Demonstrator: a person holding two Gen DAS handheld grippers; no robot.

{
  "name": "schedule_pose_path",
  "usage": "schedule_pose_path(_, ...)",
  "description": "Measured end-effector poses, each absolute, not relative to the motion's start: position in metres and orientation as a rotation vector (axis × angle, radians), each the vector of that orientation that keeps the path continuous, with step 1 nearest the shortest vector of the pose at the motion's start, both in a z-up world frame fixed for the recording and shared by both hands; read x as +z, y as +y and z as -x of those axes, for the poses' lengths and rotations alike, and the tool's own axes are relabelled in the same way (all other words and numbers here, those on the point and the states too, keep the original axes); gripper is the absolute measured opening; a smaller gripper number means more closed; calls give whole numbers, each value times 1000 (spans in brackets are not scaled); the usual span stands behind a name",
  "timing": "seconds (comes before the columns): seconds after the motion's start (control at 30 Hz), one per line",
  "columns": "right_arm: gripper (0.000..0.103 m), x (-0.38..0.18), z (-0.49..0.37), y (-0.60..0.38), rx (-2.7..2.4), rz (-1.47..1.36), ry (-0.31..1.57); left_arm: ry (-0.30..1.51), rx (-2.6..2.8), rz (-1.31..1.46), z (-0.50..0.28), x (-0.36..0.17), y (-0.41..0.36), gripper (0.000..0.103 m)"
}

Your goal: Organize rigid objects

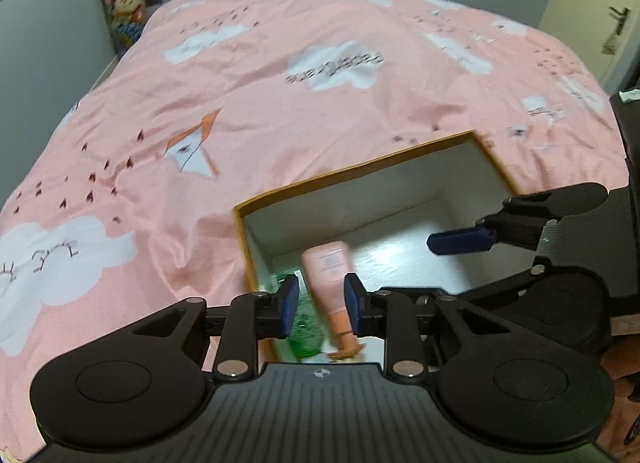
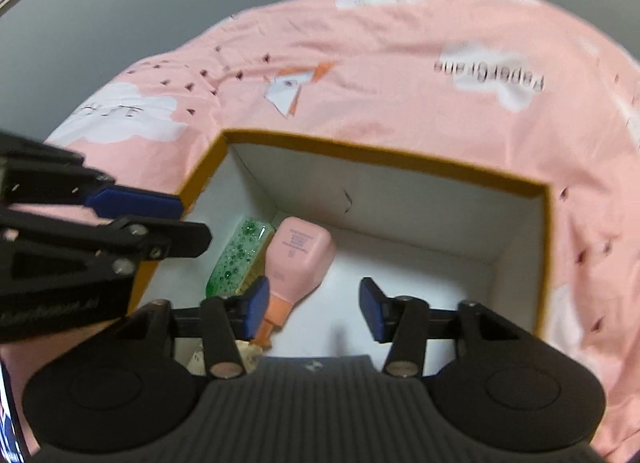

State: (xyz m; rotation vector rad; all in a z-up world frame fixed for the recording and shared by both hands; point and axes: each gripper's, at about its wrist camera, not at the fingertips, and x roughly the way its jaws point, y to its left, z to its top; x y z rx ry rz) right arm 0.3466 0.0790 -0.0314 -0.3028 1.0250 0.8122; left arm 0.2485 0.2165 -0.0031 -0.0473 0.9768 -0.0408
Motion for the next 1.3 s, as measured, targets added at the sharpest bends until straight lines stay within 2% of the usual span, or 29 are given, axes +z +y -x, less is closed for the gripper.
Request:
schedule_pose_path(0.1,61,-9,-331,62,824,319,952,931,-74,0,-236,15,200,37)
schedule_pose_path(0.23,77,21,-307,34,830,323,849,825,-116,-87,-210,43,175,40)
schedule_pose_path(0.3,79,36,-291,16,829,323,788,767,-119,-125,-196,54,163,41)
schedule_pose_path(0.4,84,51,-272,-12,809,308,723,677,-95,-165,-172,66,147,47)
schedule_pose_path(0.47,87,59,-259,-29,793,285,688,615,-80,-173,-153,70,137,53)
schedule_pose_path(0.63,97,74,-223,-75,732,208,584,553,-52,-114,-117,62,111,57)
schedule_pose_path(0.7,98,76,-205,-90,700,190,539,523,-24,-103,-106,56,101,63)
schedule_pose_path(0.77,99,74,-188,-101,659,188,510,489,10,-90,-95,49,93,73)
schedule_pose_path(0.9,100,60,-159,-122,563,176,489,465,59,-76,-79,33,80,84)
schedule_pose_path(0.93,100,55,-153,-127,540,180,485,476,72,-71,-75,28,78,93)
schedule_pose_path(1.1,100,27,-139,-140,438,201,504,545,112,15,-66,-2,79,94)
schedule_pose_path(1.3,100,1,-145,-151,383,70,618,608,145,62,-60,-24,80,94)
